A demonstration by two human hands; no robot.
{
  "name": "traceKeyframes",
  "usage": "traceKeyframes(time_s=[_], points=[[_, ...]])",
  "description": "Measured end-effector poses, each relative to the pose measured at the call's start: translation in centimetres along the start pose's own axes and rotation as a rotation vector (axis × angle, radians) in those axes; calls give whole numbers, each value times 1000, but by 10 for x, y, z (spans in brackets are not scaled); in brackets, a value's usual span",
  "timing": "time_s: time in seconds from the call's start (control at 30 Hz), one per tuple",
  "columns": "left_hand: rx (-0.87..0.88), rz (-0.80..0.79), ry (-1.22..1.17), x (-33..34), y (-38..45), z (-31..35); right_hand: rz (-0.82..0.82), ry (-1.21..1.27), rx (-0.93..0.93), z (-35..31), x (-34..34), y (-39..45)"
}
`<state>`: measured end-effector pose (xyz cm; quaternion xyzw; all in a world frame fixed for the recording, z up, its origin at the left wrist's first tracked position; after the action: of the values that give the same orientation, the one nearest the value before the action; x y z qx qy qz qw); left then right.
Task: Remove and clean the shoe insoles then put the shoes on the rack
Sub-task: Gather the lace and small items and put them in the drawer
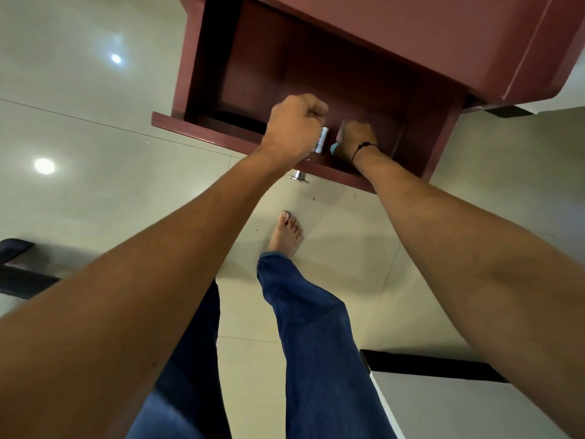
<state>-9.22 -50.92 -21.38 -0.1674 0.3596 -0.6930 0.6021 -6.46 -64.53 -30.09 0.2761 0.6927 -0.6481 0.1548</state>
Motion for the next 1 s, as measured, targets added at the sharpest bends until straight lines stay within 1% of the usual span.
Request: traceKeyframes(time_s=[0.17,0.27,0.43,0.5,0.57,0.63,0.7,0.77,0.83,0.9,1.0], points=[[18,-15,12,14,-3,3,-53,-9,-10,-2,5,0],[19,-10,5,18,-6,1,-102,52,25,2,6,-5],[39,27,-19,16,-17,-2,-61,179,50,10,-2,-18],[52,47,-38,12,-24,-1,17,254,57,16,-12,-26],[72,85,-97,5,-33,-3,168,335,23,18,-30,-41],[99,129,-189,-5,-46,-9,348,359,-100,6,-49,-71],[126,164,-324,-17,-63,-19,476,436,-269,-18,-54,-113],[142,202,-420,-30,-82,-37,527,506,-422,-44,-42,-153],[122,225,-419,-39,-97,-63,522,509,-488,-65,-16,-178],[65,220,-389,-45,-109,-98,474,478,-468,-80,20,-187],[-2,215,-349,-54,-120,-145,381,455,-375,-94,78,-176]])
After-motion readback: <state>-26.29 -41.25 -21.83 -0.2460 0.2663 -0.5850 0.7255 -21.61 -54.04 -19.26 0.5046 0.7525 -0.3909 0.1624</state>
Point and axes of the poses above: each hand's wrist, its own y-axis towards the middle knuckle, its own x-axis out of the palm, z = x × y, the point moved 9 cm from there along y, towards the middle knuckle, and after that the axes turned 6 degrees about -z, right-handed, at the moved point
